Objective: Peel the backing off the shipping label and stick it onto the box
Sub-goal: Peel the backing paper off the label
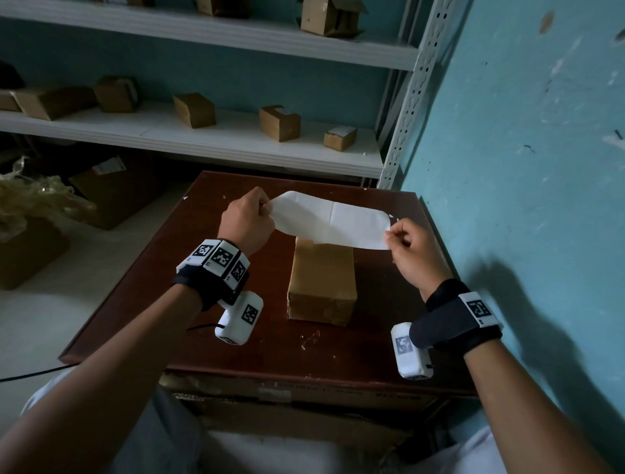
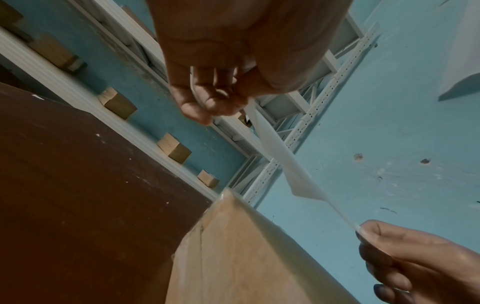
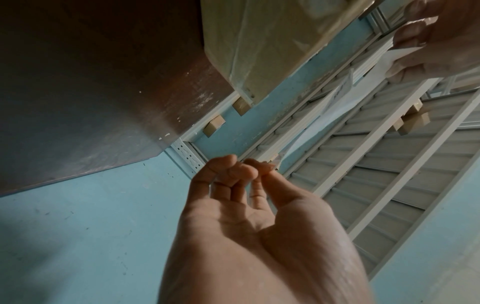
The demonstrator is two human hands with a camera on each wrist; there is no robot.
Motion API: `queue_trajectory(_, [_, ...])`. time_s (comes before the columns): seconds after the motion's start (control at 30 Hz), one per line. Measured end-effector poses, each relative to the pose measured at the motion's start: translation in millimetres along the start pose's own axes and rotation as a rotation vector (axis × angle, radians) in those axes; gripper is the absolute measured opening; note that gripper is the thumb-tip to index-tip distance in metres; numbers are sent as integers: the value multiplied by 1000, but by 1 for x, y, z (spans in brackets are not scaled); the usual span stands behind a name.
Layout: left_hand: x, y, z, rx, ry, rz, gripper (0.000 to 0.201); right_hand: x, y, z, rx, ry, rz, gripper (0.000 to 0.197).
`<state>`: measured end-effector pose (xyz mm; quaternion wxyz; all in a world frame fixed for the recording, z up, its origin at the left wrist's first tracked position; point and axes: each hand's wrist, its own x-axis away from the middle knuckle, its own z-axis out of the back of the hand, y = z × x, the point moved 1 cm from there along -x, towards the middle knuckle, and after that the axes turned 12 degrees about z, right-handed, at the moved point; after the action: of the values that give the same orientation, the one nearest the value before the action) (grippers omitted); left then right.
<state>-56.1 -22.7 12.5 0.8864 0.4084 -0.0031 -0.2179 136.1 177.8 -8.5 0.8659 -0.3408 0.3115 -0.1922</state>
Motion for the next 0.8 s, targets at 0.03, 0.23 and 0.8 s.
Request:
queue_trajectory(0.03, [0,-1,0,-3,-3,3,13,0,0,-1,0,-12,-5,11])
queue_trajectory(0.23, [0,-3,0,-47,-18,44,16,1,-4,-2,3,-35,-26,14])
queue_trajectory(0.8, [-2,-5,-3,-72,-17,43,12,0,-3,-1,8,-30,-37,13])
